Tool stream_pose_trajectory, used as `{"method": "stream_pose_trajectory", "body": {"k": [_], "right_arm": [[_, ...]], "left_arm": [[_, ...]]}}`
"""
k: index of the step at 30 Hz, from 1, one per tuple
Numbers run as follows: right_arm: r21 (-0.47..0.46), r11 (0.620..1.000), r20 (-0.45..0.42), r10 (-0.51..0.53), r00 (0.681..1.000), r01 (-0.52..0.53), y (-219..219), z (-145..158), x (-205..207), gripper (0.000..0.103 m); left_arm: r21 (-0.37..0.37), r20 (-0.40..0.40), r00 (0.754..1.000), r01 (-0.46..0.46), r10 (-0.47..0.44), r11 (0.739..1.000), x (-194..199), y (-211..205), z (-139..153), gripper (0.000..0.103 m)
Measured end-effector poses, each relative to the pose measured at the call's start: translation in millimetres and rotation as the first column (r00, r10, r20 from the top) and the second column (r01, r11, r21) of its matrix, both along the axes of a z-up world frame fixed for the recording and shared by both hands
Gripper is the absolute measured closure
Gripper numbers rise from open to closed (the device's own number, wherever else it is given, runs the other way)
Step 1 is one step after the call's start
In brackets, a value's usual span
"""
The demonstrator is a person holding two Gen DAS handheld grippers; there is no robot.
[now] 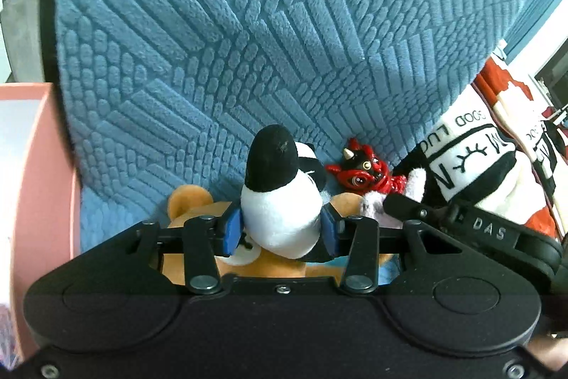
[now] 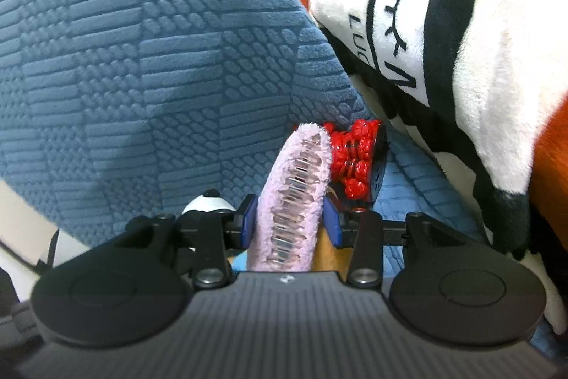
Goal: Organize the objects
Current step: 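Carry panda plush with left tool while right tool carries pink comb toward box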
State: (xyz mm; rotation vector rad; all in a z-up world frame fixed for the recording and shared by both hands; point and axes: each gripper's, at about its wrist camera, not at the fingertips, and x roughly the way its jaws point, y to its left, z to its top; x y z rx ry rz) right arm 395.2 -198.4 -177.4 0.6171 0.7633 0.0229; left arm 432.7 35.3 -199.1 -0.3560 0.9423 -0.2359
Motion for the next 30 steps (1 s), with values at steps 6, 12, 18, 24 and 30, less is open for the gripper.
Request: {"method": "stream_pose_trajectory", "body": {"k": [6,12,18,24,30], "right_arm": [[-0.055,0.998,0.003,0.03,1.0,-0.03,9,6,-27,0.06],[-0.154,0.986,0.014,0.064,0.998,-0.061,21,10,-48,0.065],[-0.205,0.974,-0.001,0.099,0.995,-0.097,27,12,-71,0.065],[-0.234,0.962,-0.031,0.14,0.99,-0.143,31,12,-102,0.065],[-0.247,0.945,-0.063,0.203,0.977,-0.212,40,6,-127,0.065]], "left_arm": [[0.053,0.044,0.999,0.019,-0.022,0.998,-22,-6,9,0.061],[0.055,0.069,0.997,0.019,-0.023,0.998,-51,-5,19,0.061],[0.053,0.084,0.996,0.021,-0.026,0.998,-79,-4,24,0.061],[0.133,0.119,0.991,0.039,-0.055,0.99,-117,-11,31,0.061],[0.185,0.128,0.989,0.052,-0.076,0.981,-144,-20,34,0.061]]}}
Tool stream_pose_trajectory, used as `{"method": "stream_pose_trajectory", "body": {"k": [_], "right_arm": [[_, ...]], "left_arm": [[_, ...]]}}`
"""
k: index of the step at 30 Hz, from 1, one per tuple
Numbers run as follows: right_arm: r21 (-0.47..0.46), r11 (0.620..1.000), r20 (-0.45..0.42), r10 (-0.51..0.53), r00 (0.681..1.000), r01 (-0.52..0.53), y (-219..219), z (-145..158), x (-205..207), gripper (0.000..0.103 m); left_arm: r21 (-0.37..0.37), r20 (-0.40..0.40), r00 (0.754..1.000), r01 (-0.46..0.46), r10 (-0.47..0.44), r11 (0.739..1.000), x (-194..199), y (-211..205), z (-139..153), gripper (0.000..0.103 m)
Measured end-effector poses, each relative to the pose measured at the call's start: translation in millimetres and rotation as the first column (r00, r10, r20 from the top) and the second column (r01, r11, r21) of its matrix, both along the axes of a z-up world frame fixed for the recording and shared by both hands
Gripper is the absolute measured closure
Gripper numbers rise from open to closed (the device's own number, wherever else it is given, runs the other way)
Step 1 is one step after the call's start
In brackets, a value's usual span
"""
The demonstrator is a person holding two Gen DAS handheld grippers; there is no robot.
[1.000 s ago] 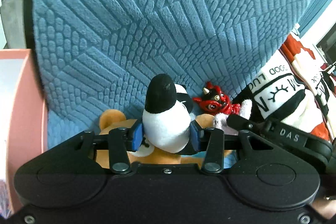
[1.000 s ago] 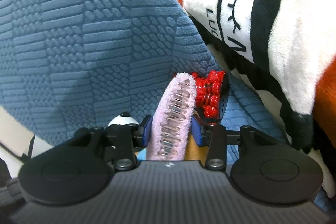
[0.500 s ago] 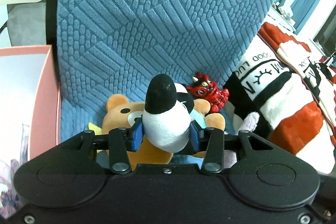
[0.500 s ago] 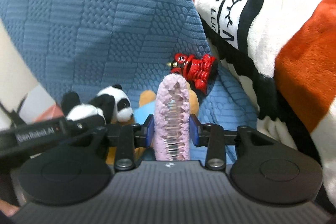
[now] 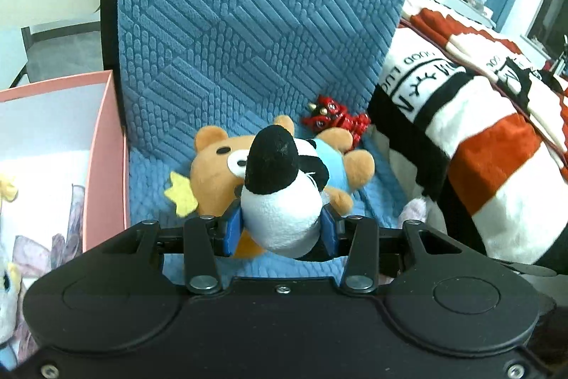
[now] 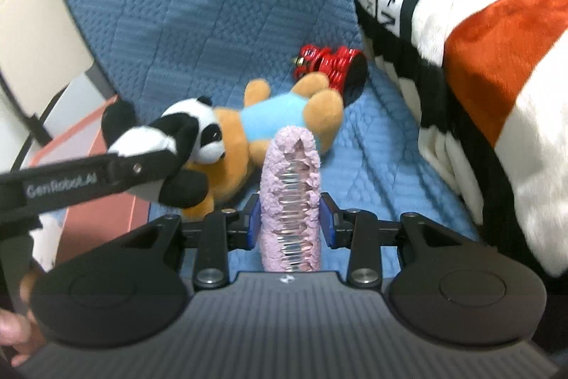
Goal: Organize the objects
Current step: 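Carry panda plush with left tool while right tool carries pink comb toward box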
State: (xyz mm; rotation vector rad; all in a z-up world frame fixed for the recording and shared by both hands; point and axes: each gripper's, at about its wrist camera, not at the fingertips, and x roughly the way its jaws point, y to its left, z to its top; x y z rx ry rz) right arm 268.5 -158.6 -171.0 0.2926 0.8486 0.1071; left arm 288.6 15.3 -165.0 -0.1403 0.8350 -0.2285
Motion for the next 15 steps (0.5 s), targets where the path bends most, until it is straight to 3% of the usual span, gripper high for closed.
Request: {"method": "stream_pose_trajectory", "body": {"k": [15], "right_arm": [[-0.051,0.996,-0.103,0.066,0.992,-0.072,19,-16,-32,0.065]], "left_arm": [[0.07,-0.034,0.999,0.041,-0.039,0.997,-55,4,-9,0.061]]}}
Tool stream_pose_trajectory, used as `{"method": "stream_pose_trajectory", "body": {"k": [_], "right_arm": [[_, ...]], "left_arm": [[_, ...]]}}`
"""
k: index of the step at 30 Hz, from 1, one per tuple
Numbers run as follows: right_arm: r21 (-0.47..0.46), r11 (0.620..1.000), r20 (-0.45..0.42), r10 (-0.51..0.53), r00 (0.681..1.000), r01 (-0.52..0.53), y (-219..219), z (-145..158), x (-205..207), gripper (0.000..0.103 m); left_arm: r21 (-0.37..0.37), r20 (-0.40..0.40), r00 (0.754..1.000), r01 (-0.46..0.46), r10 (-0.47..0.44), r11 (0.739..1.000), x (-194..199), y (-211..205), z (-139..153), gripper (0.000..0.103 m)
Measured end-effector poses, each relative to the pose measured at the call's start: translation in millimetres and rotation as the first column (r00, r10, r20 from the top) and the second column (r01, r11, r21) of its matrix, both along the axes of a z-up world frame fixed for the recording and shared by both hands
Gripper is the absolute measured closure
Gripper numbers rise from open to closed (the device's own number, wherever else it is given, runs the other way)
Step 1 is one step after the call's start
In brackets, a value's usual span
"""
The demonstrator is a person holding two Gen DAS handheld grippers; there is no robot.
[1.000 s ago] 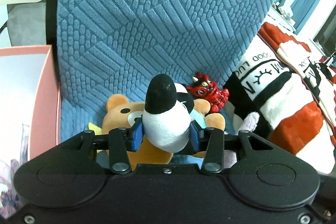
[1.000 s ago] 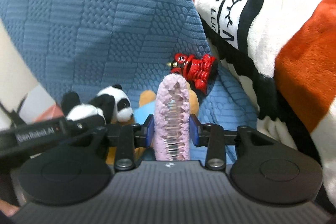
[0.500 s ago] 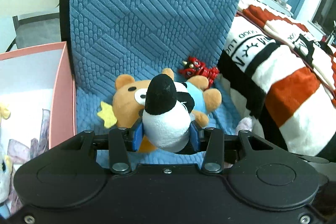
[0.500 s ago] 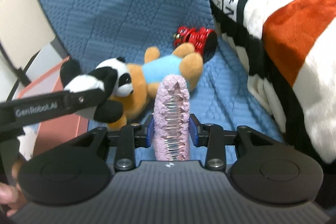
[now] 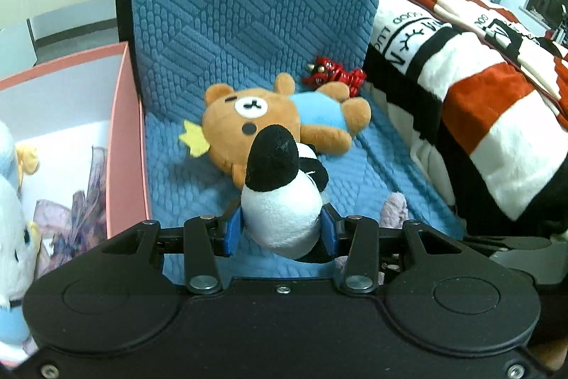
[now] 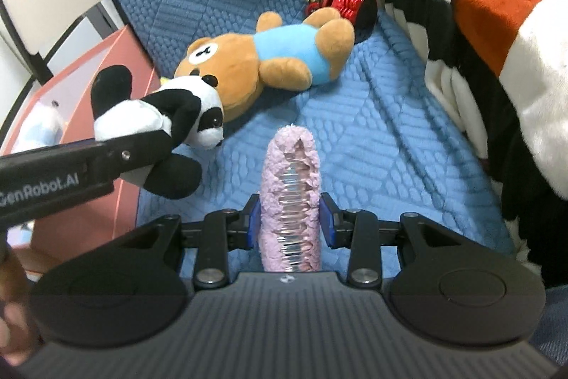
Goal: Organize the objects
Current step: 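Carry panda plush with left tool while right tool carries pink comb toward box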
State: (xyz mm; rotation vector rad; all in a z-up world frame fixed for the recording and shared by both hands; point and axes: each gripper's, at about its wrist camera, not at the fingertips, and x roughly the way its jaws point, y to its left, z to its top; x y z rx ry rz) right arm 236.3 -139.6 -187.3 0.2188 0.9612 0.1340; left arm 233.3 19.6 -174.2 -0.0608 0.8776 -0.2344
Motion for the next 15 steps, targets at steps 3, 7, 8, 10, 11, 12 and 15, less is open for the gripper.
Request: {"method": "stream_pose_trajectory", "body": {"k": [3,7,8,10,11,12,15], "right_arm": [[-0.006,1.0,-0.008,0.009,1.0,-0.009,3,-1,-6,0.065],[0.008,1.0,-0.032,0.002,0.999,-0.002,3,-3,-12,0.065],[0.014,1.0,-0.036,-0.002,0.999,0.003,2,-3,-13,0.065],[0.02,1.0,-0.04,-0.006,0.999,0.007,1,-1,-15,0.065],[0.023,1.0,-0.041,-0.008,0.999,0.009,1,0,-16,0.065],[0.026,1.0,-0.042,-0.009,0.999,0.01,1,1,-16,0.065],[0.029,1.0,-0.053,-0.006,0.999,0.008,1,4,-19,0.065]], "left_arm": [[0.005,-0.011,1.0,0.003,-0.003,1.0,-7,3,-1,0.061],[-0.001,-0.029,1.0,0.006,-0.007,1.0,-15,6,-3,0.061],[-0.006,-0.031,0.999,0.006,-0.006,1.0,-17,8,-3,0.061],[-0.016,-0.035,0.999,0.0,-0.001,1.0,-21,10,-2,0.061],[-0.022,-0.037,0.999,-0.002,0.002,1.0,-22,12,0,0.061],[-0.026,-0.039,0.999,-0.006,0.005,1.0,-24,13,1,0.061],[-0.05,-0.063,0.998,-0.015,0.011,0.999,-29,14,5,0.061]]}}
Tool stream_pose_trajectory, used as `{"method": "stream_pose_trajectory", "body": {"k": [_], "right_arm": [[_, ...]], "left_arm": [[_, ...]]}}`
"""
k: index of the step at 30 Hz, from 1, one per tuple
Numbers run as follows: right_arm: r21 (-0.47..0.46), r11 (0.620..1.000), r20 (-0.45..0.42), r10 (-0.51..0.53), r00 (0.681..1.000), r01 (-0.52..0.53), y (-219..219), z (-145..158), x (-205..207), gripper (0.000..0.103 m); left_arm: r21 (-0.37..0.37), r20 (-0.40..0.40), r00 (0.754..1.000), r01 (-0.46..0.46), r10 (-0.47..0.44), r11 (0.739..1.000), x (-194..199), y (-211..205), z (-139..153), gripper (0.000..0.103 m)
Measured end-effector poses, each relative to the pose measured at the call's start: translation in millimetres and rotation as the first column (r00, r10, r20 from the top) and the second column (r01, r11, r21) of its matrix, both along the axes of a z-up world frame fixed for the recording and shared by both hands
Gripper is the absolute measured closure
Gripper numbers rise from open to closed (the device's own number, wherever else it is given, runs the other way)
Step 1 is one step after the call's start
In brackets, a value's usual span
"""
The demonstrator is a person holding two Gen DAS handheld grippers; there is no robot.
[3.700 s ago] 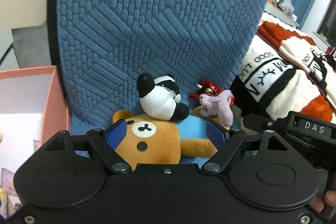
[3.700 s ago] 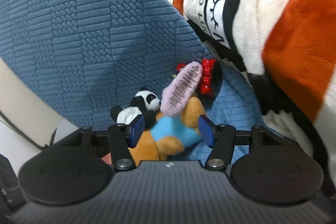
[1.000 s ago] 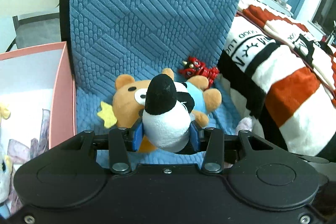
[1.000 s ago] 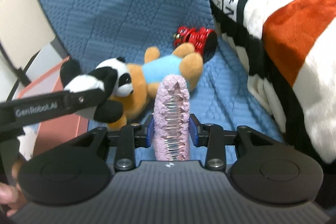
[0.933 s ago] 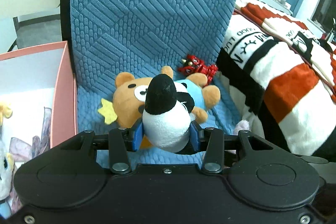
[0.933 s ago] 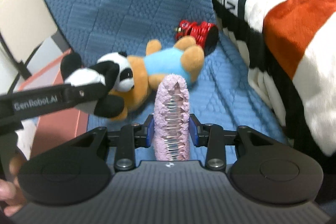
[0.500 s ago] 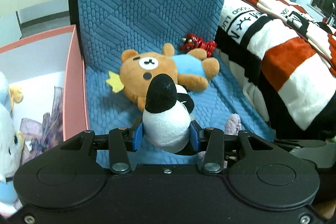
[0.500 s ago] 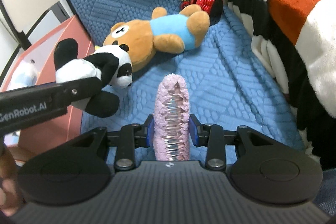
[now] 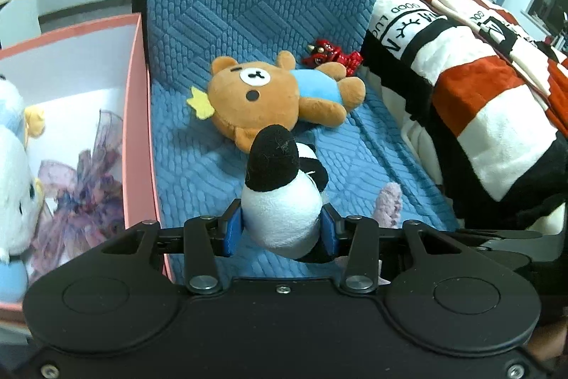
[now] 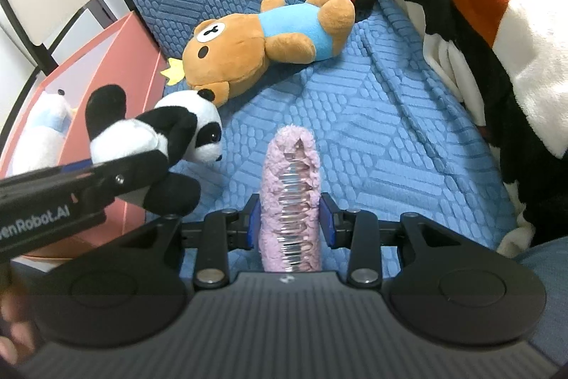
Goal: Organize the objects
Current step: 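Carry panda plush with left tool while right tool carries pink comb toward box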
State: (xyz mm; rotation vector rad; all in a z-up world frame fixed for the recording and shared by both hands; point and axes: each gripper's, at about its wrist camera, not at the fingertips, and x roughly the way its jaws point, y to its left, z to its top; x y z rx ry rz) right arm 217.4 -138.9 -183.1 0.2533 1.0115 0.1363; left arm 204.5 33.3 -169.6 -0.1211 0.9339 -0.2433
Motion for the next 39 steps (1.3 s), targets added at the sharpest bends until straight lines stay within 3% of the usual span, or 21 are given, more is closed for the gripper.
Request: {"method": "stream_pose_trajectory", "body": {"k": [7,21,39], "right_arm": [[0.019,1.0,-0.008,0.016,1.0,-0.015,-2,23,-9,0.065],[0.047,0.999,0.039,0.012,0.999,-0.014,2,95,-12,0.065],[0.059,0.994,0.139,0.082,0.987,-0.091,62,174,16,0.065]], "left_arm": [[-0.03,-0.036,0.999,-0.027,0.026,0.999,-16,4,13,0.061],[-0.051,0.002,0.998,-0.067,0.067,0.996,-17,33,85,0.061],[-0.092,0.057,0.991,-0.118,0.124,0.989,14,100,145,0.061]]}}
